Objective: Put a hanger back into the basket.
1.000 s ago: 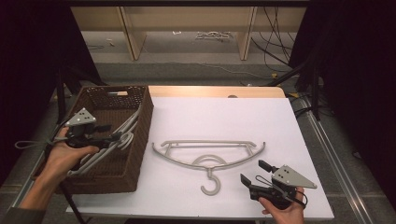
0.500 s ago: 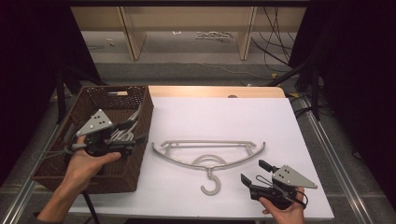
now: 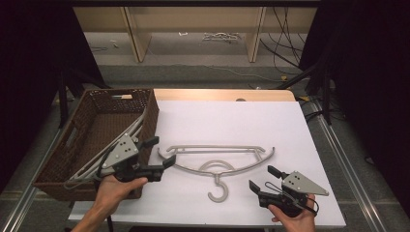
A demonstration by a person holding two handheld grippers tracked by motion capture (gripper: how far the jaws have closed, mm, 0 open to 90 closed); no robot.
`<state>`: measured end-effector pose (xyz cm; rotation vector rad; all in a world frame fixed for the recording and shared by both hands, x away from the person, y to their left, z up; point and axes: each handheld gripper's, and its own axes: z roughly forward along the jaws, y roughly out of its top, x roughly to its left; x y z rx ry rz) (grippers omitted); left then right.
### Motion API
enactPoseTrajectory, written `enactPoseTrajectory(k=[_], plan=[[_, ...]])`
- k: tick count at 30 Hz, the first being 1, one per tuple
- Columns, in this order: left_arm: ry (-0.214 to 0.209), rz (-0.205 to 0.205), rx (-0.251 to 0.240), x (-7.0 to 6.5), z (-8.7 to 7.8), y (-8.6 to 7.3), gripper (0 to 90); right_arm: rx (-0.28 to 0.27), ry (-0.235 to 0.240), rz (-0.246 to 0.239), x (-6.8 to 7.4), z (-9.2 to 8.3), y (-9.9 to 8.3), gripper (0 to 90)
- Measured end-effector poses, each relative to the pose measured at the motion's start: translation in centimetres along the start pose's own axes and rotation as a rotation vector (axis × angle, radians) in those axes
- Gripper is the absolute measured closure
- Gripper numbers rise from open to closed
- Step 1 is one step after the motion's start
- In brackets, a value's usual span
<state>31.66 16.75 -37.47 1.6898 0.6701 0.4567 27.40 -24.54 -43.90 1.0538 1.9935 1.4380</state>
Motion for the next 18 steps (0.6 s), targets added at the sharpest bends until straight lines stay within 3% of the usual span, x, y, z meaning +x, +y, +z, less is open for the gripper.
enactPoseTrajectory(k=[7, 10, 17, 18], plan=[[-0.003, -0.001, 0.013, -0.4, 0.7, -1.8, 17.2, -0.015, 0.011, 0.007, 0.0, 0.0, 0.0, 20.2], [0.004, 0.02, 0.016, -0.7, 0.6, -2.3, 17.2, -0.005, 0.012, 0.01, 0.0, -0.1, 0.0, 20.2], [0.001, 0.024, 0.035, -0.9, 0.8, -3.3, 16.9, -0.021, 0.017, 0.014, 0.0, 0.0, 0.0, 20.2], [-0.002, 0.024, 0.039, -1.0, 1.0, -3.4, 16.9, -0.004, 0.01, 0.01, -0.1, -0.2, 0.0, 20.1]])
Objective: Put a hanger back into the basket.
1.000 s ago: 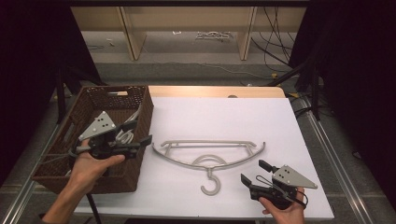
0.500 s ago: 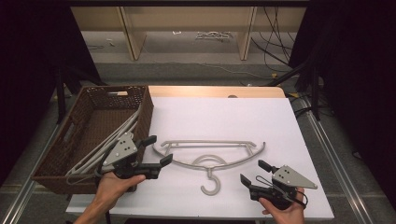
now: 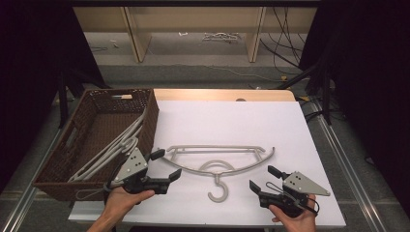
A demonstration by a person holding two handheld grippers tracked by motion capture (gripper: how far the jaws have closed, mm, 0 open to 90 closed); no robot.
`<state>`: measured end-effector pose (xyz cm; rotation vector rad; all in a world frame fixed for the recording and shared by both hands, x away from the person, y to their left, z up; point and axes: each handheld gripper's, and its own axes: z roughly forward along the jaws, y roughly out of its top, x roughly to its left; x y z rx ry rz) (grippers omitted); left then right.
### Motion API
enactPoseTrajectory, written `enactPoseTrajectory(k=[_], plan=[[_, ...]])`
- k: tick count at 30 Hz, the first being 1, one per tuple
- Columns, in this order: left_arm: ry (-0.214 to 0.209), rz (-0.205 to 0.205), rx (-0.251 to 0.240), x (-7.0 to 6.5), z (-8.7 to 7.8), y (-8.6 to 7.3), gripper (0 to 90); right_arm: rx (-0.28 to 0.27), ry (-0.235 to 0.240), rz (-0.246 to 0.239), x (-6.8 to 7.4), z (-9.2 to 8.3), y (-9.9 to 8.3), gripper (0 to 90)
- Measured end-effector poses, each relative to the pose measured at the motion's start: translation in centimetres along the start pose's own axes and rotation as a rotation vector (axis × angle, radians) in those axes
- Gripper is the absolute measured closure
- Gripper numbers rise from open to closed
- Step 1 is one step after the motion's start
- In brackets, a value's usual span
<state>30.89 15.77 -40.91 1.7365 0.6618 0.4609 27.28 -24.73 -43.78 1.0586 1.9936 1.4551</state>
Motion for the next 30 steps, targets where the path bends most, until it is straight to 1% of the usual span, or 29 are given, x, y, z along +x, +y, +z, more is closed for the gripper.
enactPoseTrajectory(k=[1, 2, 5, 6, 7, 8, 10, 12, 14, 15, 16, 17, 18, 19, 21, 23, 25, 26, 27, 28, 29, 30], plan=[[-0.005, 0.014, 0.005, -0.1, 0.2, -0.1, 16.9, -0.007, -0.004, 0.001, 0.0, 0.0, 0.0, 20.1], [-0.006, 0.015, 0.015, -0.3, 0.3, -0.2, 17.0, -0.007, -0.003, 0.001, 0.0, 0.0, 0.0, 20.1], [-0.029, 0.052, 0.04, -0.9, 0.7, -0.5, 16.9, 0.004, 0.007, -0.004, 0.0, 0.0, 0.0, 20.1], [-0.036, 0.056, 0.049, -1.0, 0.9, -0.6, 16.9, -0.014, 0.014, 0.004, 0.1, 0.2, 0.0, 20.1], [-0.042, 0.057, 0.057, -1.2, 1.0, -0.7, 16.9, -0.013, 0.014, 0.004, 0.1, 0.2, 0.0, 20.1], [-0.045, 0.07, 0.064, -1.4, 1.1, -0.8, 17.0, -0.016, 0.013, 0.004, 0.2, 0.2, -0.1, 20.1], [-0.054, 0.079, 0.073, -1.6, 1.3, -1.0, 16.9, -0.013, 0.01, 0.001, 0.1, 0.1, 0.0, 20.1], [-0.061, 0.081, 0.084, -1.8, 1.5, -1.3, 17.0, -0.011, 0.008, 0.0, 0.1, 0.1, 0.0, 20.1], [-0.076, 0.069, 0.1, -2.1, 1.9, -1.8, 17.0, -0.011, 0.007, 0.0, 0.1, 0.1, 0.0, 20.1], [-0.083, 0.063, 0.117, -2.3, 2.2, -2.0, 16.9, -0.01, 0.012, 0.008, 0.2, 0.1, 0.0, 20.1], [-0.092, 0.064, 0.132, -2.6, 2.5, -2.2, 16.9, -0.006, 0.009, 0.007, 0.2, 0.0, 0.0, 20.1], [-0.102, 0.074, 0.143, -2.8, 2.8, -2.3, 16.9, -0.006, 0.0, -0.005, 0.2, 0.0, 0.0, 20.1], [-0.107, 0.075, 0.159, -3.0, 3.2, -2.3, 17.0, -0.004, 0.002, -0.004, 0.2, -0.1, 0.0, 20.0], [-0.123, 0.076, 0.171, -3.2, 3.6, -2.4, 17.3, -0.003, -0.001, 0.002, 0.2, -0.1, 0.0, 20.1], [-0.153, 0.094, 0.214, -3.4, 4.4, -2.5, 17.3, -0.003, 0.005, 0.001, 0.2, -0.1, 0.0, 20.0], [-0.152, 0.126, 0.242, -3.6, 5.2, -2.7, 18.6, -0.002, 0.005, -0.002, 0.2, 0.0, 0.0, 20.1], [-0.177, 0.132, 0.269, -3.7, 5.9, -2.7, 19.0, -0.005, -0.001, -0.013, 0.1, 0.0, -0.1, 20.0], [-0.188, 0.144, 0.276, -3.8, 6.2, -2.6, 19.5, -0.014, 0.007, -0.003, 0.2, 0.1, -0.1, 20.0], [-0.194, 0.15, 0.28, -3.8, 6.6, -2.6, 19.9, -0.013, 0.01, -0.004, 0.2, 0.1, -0.1, 20.0], [-0.199, 0.169, 0.279, -3.8, 7.0, -2.5, 20.1, 0.013, 0.006, -0.004, 0.3, -0.1, 0.0, 20.1], [-0.195, 0.191, 0.287, -3.8, 7.3, -2.4, 20.6, -0.011, 0.007, -0.005, 0.3, 0.0, -0.1, 20.0], [-0.202, 0.197, 0.29, -3.8, 7.6, -2.4, 22.1, -0.007, 0.006, -0.006, 0.3, 0.0, -0.1, 20.0]])
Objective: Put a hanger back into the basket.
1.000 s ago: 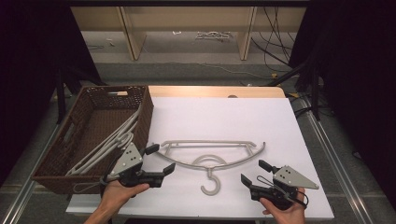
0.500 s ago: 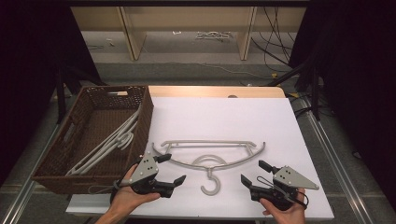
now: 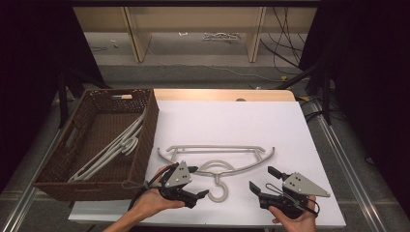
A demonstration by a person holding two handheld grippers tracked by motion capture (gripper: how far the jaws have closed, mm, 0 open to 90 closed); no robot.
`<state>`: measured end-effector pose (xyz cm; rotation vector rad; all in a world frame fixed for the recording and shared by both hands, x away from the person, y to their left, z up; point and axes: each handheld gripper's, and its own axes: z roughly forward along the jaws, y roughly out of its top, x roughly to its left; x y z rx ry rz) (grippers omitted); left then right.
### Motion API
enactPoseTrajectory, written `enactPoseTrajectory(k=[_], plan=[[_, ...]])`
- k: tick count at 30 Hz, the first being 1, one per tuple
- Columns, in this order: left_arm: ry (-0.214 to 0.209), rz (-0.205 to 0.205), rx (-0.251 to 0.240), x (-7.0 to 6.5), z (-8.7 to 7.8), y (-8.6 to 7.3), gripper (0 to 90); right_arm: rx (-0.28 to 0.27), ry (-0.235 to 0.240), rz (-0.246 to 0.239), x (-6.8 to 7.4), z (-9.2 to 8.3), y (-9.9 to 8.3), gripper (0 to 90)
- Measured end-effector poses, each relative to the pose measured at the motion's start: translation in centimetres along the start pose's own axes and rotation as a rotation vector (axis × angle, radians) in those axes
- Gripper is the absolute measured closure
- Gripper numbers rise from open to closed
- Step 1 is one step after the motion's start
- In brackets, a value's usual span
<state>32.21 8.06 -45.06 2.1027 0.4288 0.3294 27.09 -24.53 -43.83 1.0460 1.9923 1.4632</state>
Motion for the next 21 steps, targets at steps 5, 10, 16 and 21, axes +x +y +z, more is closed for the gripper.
enactPoseTrajectory(k=[5, 10, 16, 21], plan=[[-0.016, 0.049, 0.047, 0.7, 1.6, 0.5, 23.3, 0.014, -0.004, -0.016, 0.1, 0.0, 0.1, 20.1], [-0.012, 0.136, 0.115, 1.0, 2.7, 0.9, 25.5, 0.006, -0.004, -0.009, 0.0, 0.1, 0.1, 20.1], [-0.024, 0.194, 0.203, 1.6, 4.5, 1.5, 30.9, 0.009, -0.001, -0.002, 0.0, 0.1, 0.1, 20.1], [-0.034, 0.197, 0.257, 2.4, 5.4, 1.7, 34.3, 0.002, 0.0, -0.008, -0.1, 0.1, 0.1, 20.1]])
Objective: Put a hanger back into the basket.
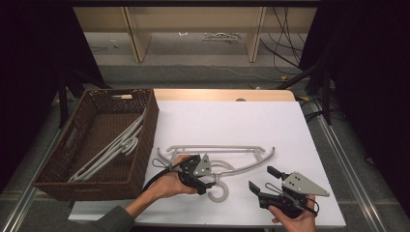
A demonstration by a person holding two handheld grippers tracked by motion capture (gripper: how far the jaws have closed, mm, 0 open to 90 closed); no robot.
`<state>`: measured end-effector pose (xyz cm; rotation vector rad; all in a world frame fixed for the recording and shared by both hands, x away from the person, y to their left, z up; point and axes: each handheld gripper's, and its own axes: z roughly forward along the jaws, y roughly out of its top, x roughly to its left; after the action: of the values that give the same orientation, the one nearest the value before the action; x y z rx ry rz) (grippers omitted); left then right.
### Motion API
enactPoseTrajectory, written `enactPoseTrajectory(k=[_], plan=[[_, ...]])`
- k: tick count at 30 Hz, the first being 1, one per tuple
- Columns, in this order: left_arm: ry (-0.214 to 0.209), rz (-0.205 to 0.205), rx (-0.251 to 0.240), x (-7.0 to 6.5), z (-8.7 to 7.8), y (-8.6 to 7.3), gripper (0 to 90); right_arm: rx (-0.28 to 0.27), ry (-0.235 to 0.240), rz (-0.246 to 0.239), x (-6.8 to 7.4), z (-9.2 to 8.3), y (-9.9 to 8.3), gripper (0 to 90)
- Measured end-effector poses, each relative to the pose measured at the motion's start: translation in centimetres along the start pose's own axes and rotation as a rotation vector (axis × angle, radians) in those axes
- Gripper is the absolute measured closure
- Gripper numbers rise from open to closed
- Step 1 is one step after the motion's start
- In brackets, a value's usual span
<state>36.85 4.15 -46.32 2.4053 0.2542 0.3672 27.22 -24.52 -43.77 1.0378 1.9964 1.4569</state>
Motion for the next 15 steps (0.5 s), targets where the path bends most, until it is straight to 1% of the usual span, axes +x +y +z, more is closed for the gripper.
enactPoseTrajectory(k=[1, 2, 3, 4, 5, 7, 8, 10, 11, 12, 13, 14, 15], plan=[[-0.007, 0.002, 0.005, 0.1, 0.1, 0.1, 34.6, 0.004, -0.001, -0.003, 0.0, 0.0, 0.0, 20.1], [-0.012, 0.013, 0.021, 0.3, 0.2, 0.2, 34.8, 0.003, 0.002, -0.001, 0.0, 0.0, 0.0, 20.0], [-0.011, 0.003, 0.019, 0.3, 0.3, 0.3, 35.0, 0.004, 0.001, -0.002, 0.0, 0.0, 0.0, 20.1], [-0.019, 0.009, 0.04, 0.6, 0.4, 0.4, 35.3, 0.004, 0.001, -0.002, 0.0, 0.0, 0.0, 20.1], [-0.017, -0.004, 0.039, 0.6, 0.6, 0.5, 36.0, 0.004, 0.001, -0.003, 0.0, 0.0, 0.0, 20.1], [-0.028, 0.019, 0.059, 0.9, 0.8, 0.7, 37.3, 0.003, 0.001, -0.001, -0.1, 0.0, 0.0, 20.1], [-0.031, 0.017, 0.064, 0.9, 0.9, 0.7, 37.4, -0.001, 0.006, 0.007, 0.0, 0.0, 0.0, 20.1], [-0.042, 0.035, 0.082, 0.9, 1.0, 0.9, 39.3, 0.0, 0.004, 0.007, -0.1, 0.0, 0.0, 20.1], [-0.047, 0.038, 0.09, 1.0, 1.1, 1.0, 40.1, -0.003, 0.006, 0.009, -0.1, 0.0, 0.0, 20.1], [-0.049, 0.041, 0.1, 1.1, 1.2, 1.1, 40.3, -0.001, 0.007, 0.01, 0.0, 0.0, 0.0, 20.1], [-0.056, 0.052, 0.115, 1.3, 1.2, 1.1, 40.4, -0.002, 0.008, 0.006, -0.1, 0.1, 0.0, 20.1], [-0.05, 0.048, 0.117, 1.4, 1.3, 1.0, 40.6, -0.002, 0.008, 0.006, -0.1, 0.1, 0.0, 20.1], [-0.05, 0.06, 0.124, 1.6, 1.3, 1.0, 41.3, -0.001, 0.007, 0.008, 0.0, 0.0, 0.0, 20.1]])
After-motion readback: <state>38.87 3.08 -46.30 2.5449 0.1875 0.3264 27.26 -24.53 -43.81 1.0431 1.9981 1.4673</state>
